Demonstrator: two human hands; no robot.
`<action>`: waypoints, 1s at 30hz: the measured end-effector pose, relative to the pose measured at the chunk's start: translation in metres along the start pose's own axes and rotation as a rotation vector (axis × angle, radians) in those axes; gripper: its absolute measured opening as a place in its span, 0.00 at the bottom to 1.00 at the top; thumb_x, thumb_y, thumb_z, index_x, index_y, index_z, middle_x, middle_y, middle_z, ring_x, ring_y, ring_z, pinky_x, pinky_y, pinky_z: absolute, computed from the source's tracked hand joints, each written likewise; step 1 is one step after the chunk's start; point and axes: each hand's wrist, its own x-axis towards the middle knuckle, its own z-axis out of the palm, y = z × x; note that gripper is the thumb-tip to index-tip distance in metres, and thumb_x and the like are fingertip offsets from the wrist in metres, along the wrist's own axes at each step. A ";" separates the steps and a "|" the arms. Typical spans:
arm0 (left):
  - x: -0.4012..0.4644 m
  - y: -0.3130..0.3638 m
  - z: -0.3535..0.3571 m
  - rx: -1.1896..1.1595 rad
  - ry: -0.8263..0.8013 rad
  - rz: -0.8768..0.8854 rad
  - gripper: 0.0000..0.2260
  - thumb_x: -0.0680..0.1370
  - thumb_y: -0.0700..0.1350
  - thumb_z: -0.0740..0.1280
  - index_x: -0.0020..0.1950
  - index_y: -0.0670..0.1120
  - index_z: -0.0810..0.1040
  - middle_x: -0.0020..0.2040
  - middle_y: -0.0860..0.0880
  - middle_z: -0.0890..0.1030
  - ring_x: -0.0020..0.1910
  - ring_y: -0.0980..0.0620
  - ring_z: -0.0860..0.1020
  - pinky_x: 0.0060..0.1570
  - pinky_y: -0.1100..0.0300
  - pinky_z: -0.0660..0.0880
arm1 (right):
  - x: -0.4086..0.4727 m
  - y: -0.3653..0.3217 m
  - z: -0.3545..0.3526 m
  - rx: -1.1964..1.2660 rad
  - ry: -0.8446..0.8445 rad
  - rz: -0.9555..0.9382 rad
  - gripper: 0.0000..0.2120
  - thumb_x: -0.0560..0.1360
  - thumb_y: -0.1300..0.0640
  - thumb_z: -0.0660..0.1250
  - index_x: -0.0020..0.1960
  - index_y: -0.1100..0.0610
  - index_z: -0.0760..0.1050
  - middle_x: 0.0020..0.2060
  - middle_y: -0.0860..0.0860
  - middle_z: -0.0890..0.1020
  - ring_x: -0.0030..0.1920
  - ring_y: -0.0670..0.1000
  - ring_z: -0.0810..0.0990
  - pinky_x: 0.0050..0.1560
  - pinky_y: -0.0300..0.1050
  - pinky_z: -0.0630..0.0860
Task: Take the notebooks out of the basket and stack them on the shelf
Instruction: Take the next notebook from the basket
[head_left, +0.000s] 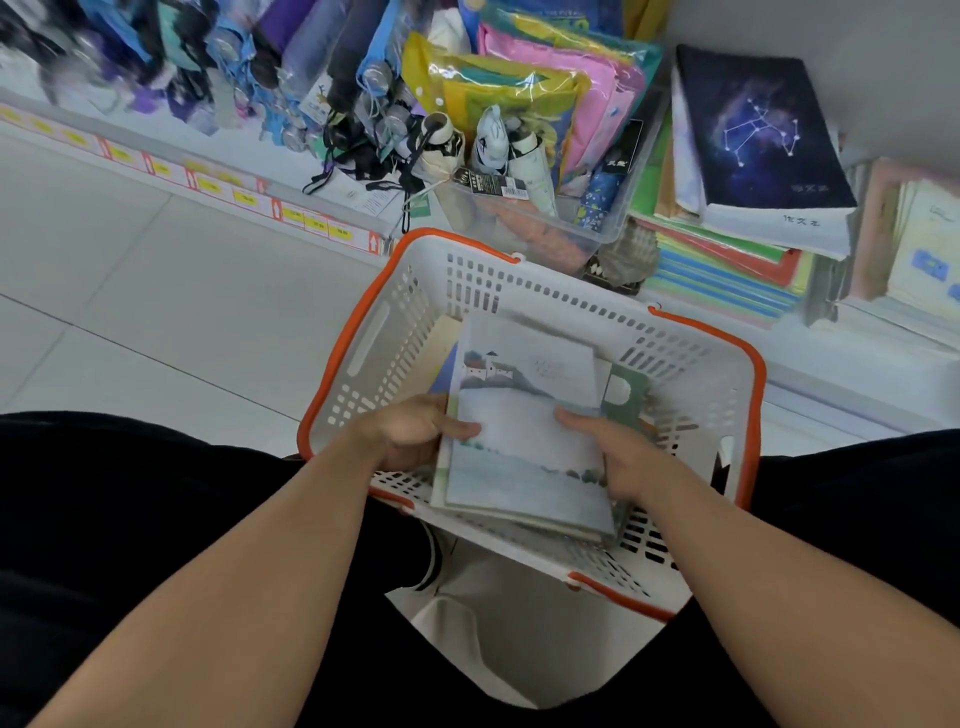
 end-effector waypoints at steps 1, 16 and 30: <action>-0.005 0.001 0.001 0.015 -0.033 0.001 0.19 0.77 0.33 0.65 0.66 0.44 0.75 0.63 0.40 0.80 0.63 0.40 0.77 0.64 0.41 0.71 | -0.006 0.001 -0.003 0.070 -0.045 0.001 0.23 0.68 0.57 0.76 0.61 0.57 0.79 0.52 0.58 0.85 0.53 0.59 0.84 0.57 0.61 0.79; 0.024 0.034 0.042 0.214 0.610 0.458 0.07 0.70 0.27 0.64 0.41 0.37 0.73 0.39 0.42 0.74 0.34 0.45 0.68 0.29 0.50 0.63 | -0.024 -0.030 -0.007 -0.232 0.333 -0.747 0.26 0.57 0.66 0.83 0.54 0.59 0.82 0.50 0.53 0.86 0.51 0.52 0.85 0.52 0.52 0.82; -0.002 0.044 0.038 0.166 0.315 0.556 0.15 0.71 0.35 0.75 0.56 0.43 0.82 0.52 0.49 0.85 0.55 0.49 0.82 0.51 0.55 0.81 | -0.042 -0.043 0.006 -0.300 0.183 -0.691 0.22 0.66 0.61 0.80 0.59 0.55 0.81 0.54 0.50 0.85 0.51 0.48 0.84 0.47 0.44 0.83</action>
